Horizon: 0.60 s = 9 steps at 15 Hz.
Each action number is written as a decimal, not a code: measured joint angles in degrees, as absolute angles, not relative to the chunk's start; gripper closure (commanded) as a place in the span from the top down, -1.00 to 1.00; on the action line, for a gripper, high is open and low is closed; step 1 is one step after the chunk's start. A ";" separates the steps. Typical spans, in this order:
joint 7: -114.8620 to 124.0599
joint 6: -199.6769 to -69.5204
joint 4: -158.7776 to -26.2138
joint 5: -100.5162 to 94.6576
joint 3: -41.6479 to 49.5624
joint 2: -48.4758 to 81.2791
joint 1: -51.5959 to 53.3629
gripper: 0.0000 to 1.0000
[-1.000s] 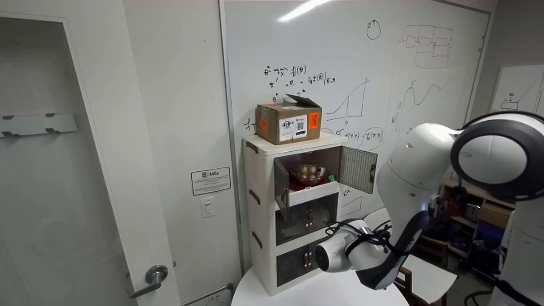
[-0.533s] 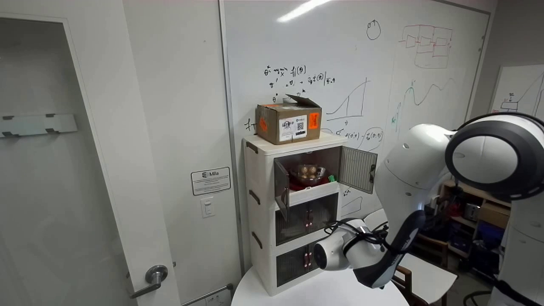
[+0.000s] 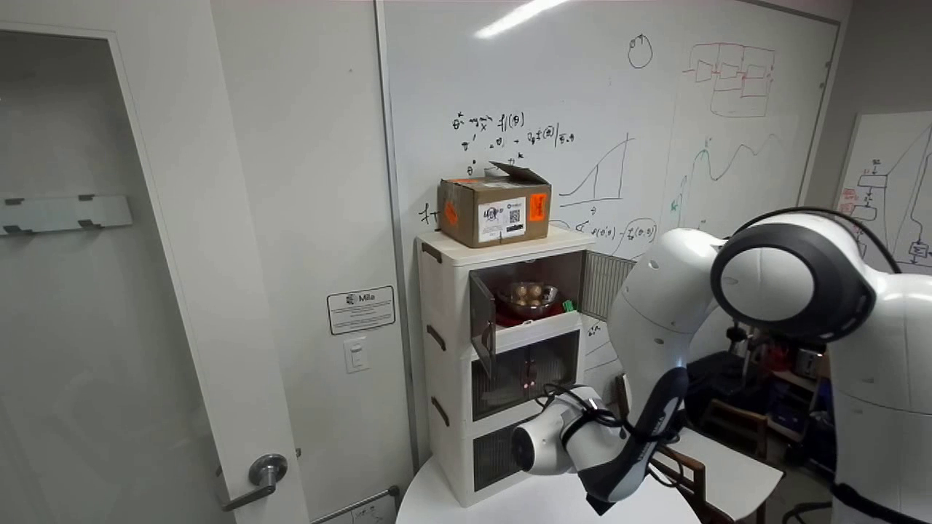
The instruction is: Open the cabinet door
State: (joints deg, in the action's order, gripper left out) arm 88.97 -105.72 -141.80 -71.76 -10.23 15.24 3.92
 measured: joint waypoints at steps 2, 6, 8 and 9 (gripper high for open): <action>96.35 -105.09 -139.09 -76.35 -10.18 19.68 6.18 1.00; 109.52 -102.43 -132.12 -83.85 -9.96 28.62 9.50 1.00; 114.69 -101.59 -128.10 -85.67 -9.88 32.02 10.14 1.00; 116.95 -101.50 -125.96 -86.38 -9.83 33.42 10.21 1.00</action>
